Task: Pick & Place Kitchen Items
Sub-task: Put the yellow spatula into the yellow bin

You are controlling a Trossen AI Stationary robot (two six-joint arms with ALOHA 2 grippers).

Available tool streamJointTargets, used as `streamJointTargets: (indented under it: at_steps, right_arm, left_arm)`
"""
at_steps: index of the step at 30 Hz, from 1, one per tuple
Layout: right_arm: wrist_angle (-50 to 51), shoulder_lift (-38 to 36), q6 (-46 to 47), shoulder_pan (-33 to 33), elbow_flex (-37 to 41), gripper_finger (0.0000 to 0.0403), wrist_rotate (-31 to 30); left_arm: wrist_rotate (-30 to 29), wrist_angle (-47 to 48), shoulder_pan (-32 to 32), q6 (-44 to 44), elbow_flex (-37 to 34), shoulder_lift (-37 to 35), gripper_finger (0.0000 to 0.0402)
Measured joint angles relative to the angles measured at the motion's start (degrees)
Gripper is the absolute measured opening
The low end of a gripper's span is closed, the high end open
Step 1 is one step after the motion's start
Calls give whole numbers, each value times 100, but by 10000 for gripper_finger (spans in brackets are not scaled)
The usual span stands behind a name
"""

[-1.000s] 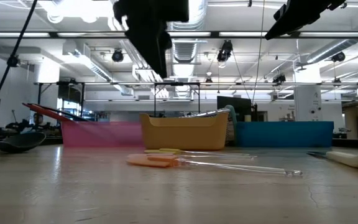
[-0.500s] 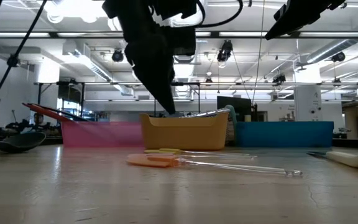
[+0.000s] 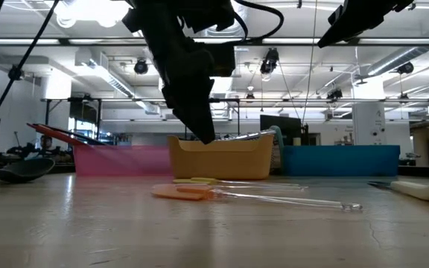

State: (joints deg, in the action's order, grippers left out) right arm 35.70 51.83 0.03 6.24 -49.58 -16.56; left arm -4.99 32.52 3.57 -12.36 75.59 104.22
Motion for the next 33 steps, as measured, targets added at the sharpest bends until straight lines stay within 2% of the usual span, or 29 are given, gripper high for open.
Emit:
streamJointTargets:
  at_steps: [9, 19, 27, 30, 33]
  right_arm:
    - [-7, 0, -2, 0, 0, 8, 0]
    - [-52, 2, 0, 2, -2, 8, 0]
    - [-50, 2, -2, 2, -2, 8, 2]
    - [-52, 2, -2, 2, -2, 8, 0]
    - [-55, 2, -2, 2, -2, 8, 0]
  left_arm:
    - [1, -23, -5, 47, -171, 102, 216]
    - [-118, -166, -27, 26, -132, 846, 216]
    - [-183, -208, -35, 35, -138, 1102, 216]
    - [-314, -296, -34, 245, -154, 1081, 214]
    - [-320, -388, -37, 566, -155, 1082, 195]
